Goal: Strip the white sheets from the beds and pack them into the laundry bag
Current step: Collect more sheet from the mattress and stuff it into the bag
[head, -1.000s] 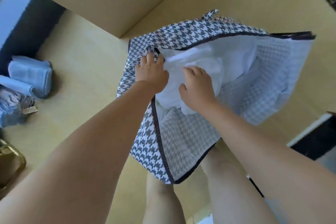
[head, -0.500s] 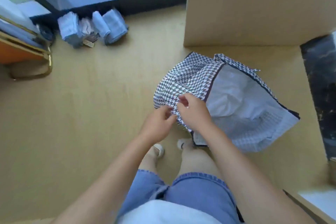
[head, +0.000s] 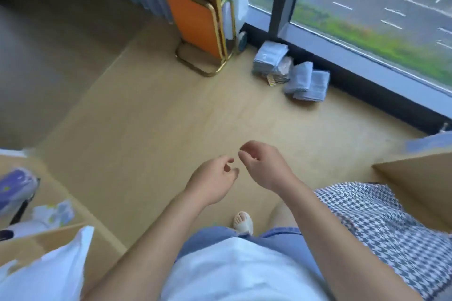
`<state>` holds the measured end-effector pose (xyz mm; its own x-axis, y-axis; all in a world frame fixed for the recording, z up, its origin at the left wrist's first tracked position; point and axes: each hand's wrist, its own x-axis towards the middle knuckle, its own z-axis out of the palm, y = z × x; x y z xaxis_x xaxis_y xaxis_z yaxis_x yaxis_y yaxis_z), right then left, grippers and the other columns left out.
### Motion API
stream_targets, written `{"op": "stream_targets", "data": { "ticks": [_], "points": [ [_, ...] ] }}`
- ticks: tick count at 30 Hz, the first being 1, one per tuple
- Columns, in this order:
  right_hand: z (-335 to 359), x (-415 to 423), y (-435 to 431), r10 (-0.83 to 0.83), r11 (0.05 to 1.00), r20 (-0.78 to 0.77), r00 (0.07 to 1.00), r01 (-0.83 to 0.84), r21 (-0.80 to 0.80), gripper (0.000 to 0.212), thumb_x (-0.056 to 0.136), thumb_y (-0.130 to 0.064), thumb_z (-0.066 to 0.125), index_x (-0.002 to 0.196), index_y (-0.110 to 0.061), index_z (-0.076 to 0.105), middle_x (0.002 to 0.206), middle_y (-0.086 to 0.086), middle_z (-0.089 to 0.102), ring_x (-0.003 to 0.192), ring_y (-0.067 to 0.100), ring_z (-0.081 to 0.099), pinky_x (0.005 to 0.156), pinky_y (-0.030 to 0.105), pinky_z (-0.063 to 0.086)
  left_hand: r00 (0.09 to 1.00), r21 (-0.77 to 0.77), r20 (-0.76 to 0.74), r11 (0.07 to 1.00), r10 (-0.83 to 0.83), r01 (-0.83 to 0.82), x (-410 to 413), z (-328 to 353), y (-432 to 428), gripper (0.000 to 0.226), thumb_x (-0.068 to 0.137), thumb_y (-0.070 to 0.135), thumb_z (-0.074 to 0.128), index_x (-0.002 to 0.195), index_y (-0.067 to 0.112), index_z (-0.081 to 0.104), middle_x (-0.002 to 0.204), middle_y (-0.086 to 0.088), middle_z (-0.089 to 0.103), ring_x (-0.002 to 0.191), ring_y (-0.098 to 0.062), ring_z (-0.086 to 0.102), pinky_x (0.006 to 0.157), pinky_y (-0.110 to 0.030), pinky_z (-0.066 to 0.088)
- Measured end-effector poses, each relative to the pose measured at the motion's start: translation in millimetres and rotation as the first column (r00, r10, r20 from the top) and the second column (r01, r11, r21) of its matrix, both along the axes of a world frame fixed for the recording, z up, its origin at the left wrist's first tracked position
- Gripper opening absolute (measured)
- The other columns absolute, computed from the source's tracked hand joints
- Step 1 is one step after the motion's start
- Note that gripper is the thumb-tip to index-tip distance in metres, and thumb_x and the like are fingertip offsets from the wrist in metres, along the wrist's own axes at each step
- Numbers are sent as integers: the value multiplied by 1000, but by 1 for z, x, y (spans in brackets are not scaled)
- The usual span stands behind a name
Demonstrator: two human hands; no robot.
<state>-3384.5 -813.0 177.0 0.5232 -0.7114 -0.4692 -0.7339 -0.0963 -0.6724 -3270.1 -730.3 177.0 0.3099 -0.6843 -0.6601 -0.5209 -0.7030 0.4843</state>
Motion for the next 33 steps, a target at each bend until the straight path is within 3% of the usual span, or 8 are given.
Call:
{"op": "stream_targets", "data": {
  "ticks": [7, 11, 14, 17, 22, 26, 30, 33],
  "points": [
    [-5, 137, -31, 437, 894, -115, 892, -445, -50, 30, 95, -30, 49, 118, -14, 61, 116, 4, 66, 107, 23, 59, 86, 30, 46, 935, 83, 61, 931, 351, -355, 125, -5, 36, 40, 92, 36, 52, 130, 22, 53, 116, 4, 61, 102, -21, 60, 85, -29, 49],
    [-8, 235, -73, 648, 732, -197, 736, -673, -107, 33, 97, -28, 45, 125, -14, 57, 123, 4, 61, 110, 25, 56, 86, 29, 43, 847, 78, 40, 844, 530, -531, 203, -7, 24, 41, 94, 37, 53, 131, 21, 52, 108, 9, 55, 103, -18, 59, 88, -27, 47],
    [2, 317, -110, 758, 581, -260, 598, -801, -145, 36, 99, -28, 42, 131, -16, 52, 128, 2, 58, 114, 23, 55, 87, 27, 42, 806, 105, 56, 799, 590, -592, 278, -1, 6, 45, 95, 38, 50, 136, 19, 48, 119, 5, 57, 108, -17, 57, 94, -28, 45],
    [18, 404, -139, 816, 465, -285, 503, -864, -192, 37, 98, -31, 43, 132, -17, 52, 128, 1, 58, 114, 22, 55, 87, 27, 43, 776, 90, 98, 771, 623, -630, 344, 14, -13, 49, 96, 40, 47, 140, 18, 44, 131, -1, 54, 114, -19, 55, 95, -29, 44],
    [28, 532, -138, 901, 297, -262, 345, -933, -204, 37, 98, -32, 44, 131, -18, 52, 130, 0, 58, 116, 23, 54, 85, 25, 40, 608, 17, 7, 608, 794, -794, 417, 26, -31, 50, 95, 43, 48, 140, 22, 44, 131, -2, 54, 115, -19, 54, 92, -30, 46],
    [18, 617, -126, 941, 188, -252, 225, -969, -163, 37, 97, -31, 46, 131, -18, 52, 129, 0, 59, 115, 22, 55, 88, 25, 40, 648, 110, 39, 642, 760, -759, 482, 20, -22, 33, 97, 41, 44, 117, 17, 53, 120, -5, 61, 106, -22, 57, 90, -34, 46],
    [12, 719, -123, 941, 143, -286, 183, -978, -154, 39, 98, -31, 45, 135, -19, 48, 132, -3, 57, 116, 18, 54, 89, 24, 39, 677, 108, 110, 668, 728, -736, 585, 8, -6, 41, 99, 39, 42, 132, 15, 48, 122, -5, 58, 109, -21, 55, 89, -31, 44],
    [19, 802, -124, 928, 154, -311, 204, -972, -176, 39, 99, -32, 43, 136, -19, 47, 132, -3, 56, 118, 17, 54, 92, 24, 39, 703, 102, 135, 696, 699, -711, 677, 2, 4, 48, 98, 43, 41, 139, 17, 41, 133, -4, 53, 120, -20, 51, 97, -31, 42]
  ]
}}
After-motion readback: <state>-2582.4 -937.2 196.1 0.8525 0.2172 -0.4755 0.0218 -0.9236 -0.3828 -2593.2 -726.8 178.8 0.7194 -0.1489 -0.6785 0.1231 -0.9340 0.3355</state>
